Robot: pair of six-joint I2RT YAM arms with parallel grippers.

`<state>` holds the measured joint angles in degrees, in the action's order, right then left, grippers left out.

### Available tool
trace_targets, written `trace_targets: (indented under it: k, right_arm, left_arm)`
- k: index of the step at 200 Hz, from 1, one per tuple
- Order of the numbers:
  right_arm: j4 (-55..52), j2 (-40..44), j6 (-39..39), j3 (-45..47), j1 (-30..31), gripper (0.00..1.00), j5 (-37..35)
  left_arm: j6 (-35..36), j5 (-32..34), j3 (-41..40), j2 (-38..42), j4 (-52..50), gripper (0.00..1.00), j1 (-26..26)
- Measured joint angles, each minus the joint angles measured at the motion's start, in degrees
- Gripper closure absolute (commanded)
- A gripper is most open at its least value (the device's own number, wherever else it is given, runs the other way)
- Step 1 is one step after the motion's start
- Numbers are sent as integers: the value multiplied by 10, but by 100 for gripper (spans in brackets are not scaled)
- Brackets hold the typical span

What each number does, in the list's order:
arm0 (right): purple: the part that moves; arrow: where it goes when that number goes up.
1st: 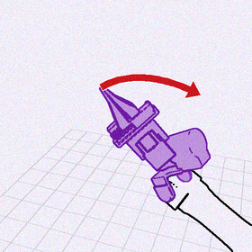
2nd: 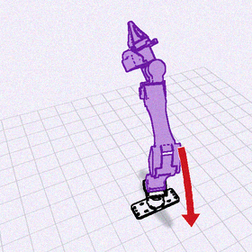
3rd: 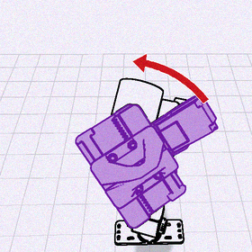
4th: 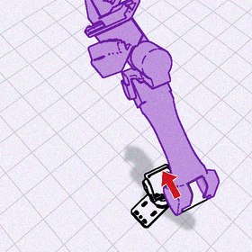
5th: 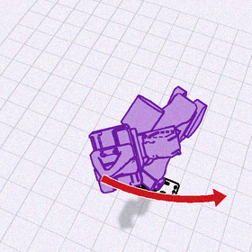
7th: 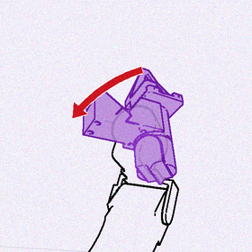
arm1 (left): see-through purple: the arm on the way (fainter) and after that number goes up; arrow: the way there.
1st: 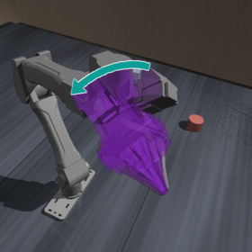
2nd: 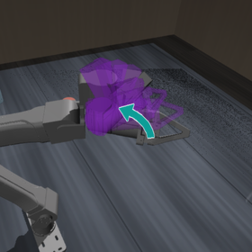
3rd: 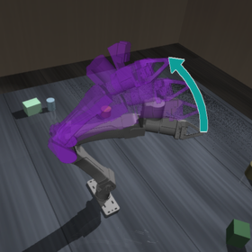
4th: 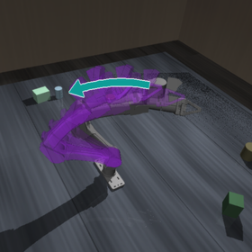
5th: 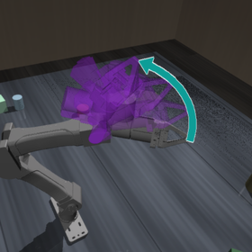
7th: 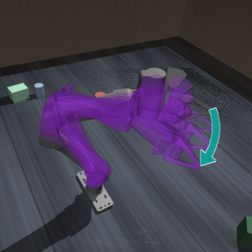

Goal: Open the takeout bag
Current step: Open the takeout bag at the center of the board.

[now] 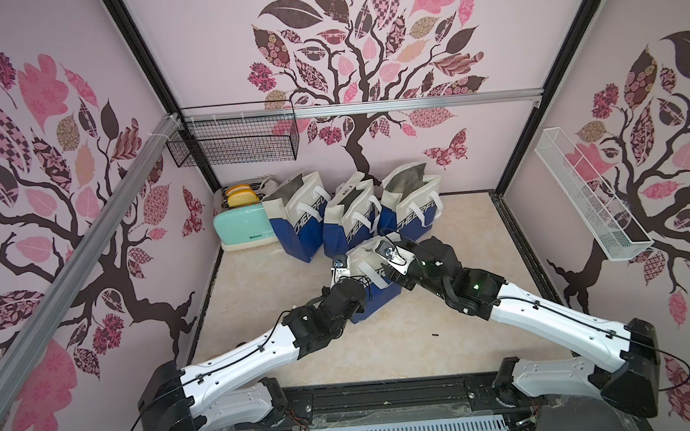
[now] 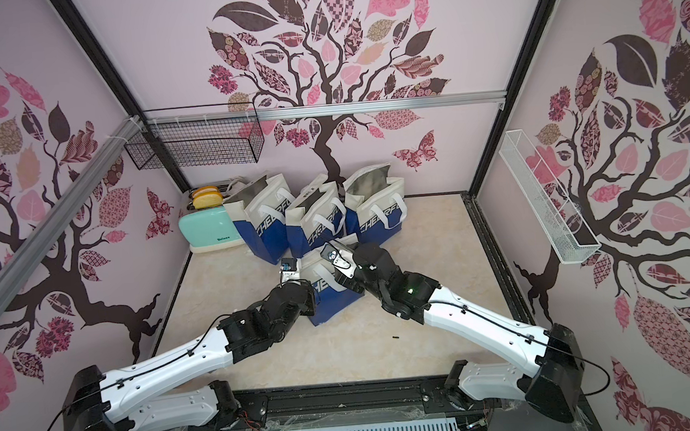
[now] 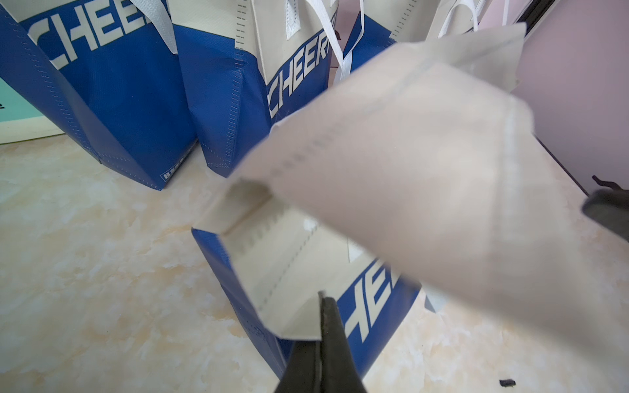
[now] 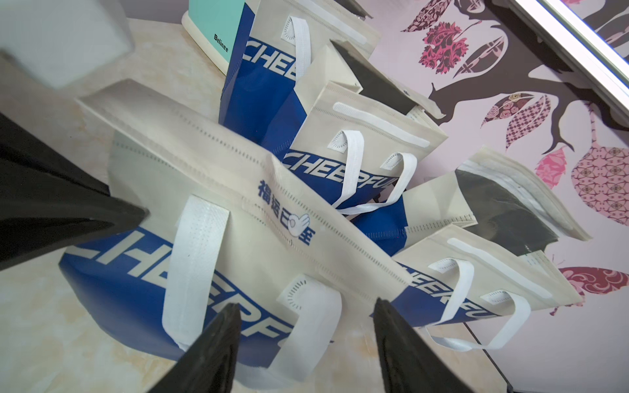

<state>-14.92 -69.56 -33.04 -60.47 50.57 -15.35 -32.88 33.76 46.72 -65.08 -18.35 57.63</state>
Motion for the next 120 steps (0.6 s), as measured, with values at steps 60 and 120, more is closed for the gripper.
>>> trace_targets:
  k: [60, 120]
  right_arm:
    - [48, -46, -24, 0, -2, 37, 13]
    - [97, -67, -45, 0, -2, 55, 6]
  left_arm:
    - [2, 0, 0, 5, -4, 100, 0]
    - [10, 0, 0, 6, -7, 100, 0]
